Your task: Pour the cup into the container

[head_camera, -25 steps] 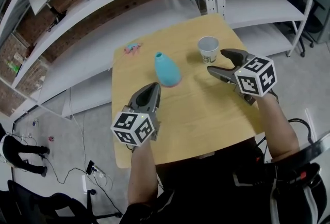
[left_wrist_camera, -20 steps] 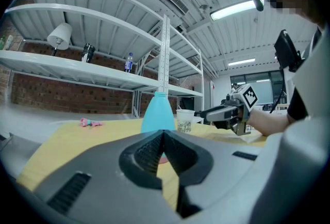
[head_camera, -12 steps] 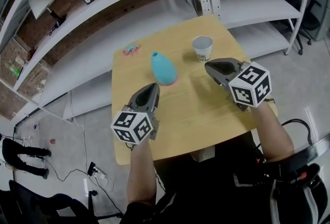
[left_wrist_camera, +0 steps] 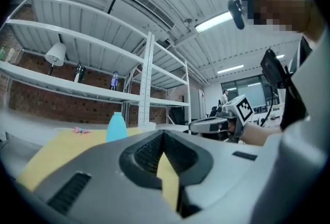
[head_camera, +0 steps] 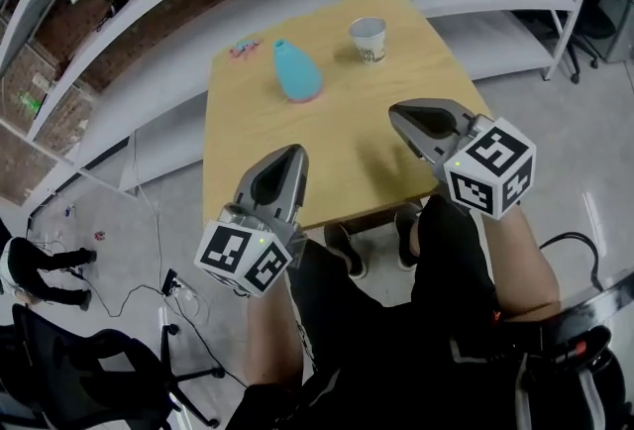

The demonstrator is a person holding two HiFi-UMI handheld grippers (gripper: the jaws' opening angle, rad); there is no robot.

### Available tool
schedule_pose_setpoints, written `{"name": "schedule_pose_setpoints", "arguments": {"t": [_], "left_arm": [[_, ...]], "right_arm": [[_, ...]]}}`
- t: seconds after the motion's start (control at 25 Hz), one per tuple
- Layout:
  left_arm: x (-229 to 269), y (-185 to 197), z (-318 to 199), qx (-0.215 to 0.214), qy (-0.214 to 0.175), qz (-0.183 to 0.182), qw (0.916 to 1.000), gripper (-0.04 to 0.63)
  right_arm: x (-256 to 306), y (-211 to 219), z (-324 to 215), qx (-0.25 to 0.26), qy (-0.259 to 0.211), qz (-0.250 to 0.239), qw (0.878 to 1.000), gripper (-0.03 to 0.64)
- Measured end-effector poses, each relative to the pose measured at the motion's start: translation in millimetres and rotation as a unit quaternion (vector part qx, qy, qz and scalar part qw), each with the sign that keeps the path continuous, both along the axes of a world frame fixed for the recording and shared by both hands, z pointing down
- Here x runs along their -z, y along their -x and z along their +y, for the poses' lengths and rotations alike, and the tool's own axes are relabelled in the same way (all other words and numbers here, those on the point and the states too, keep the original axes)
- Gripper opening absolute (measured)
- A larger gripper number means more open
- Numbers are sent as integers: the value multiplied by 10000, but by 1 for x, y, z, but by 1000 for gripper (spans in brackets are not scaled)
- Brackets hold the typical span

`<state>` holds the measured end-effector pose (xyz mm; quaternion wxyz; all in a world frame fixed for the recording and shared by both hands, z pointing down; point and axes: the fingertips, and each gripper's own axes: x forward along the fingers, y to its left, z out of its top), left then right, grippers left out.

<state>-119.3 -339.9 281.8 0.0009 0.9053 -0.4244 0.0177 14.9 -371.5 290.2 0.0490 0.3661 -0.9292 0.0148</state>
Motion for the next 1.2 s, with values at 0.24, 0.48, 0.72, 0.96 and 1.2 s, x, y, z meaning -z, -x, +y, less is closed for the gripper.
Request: {"name": "schedule_pose_setpoints", "arguments": {"t": [0.24,0.48,0.72,0.96,1.2], "left_arm": [[-16,-31,103,-74,190,-56,9998,-1],[-24,-65,215,-162,330,-87,9993,0],[-30,-78,326,-180,356,-139,9991,-1],[-28,-70,437,-80,290,-85,9995,0],[-33,-71,547,-15,412,-50,9991,-1]], "right_arm": [[-2,-19,106,-83,-14,-46,10000,2],[-4,-39,216,-104,-14,-66,9999,2],[-9,-57,325,-252,74,-103,9996,2],[0,-55,434,-323,-47,-49,9995,2],[-6,-53,544,-223,15,43,9997,2]]}}
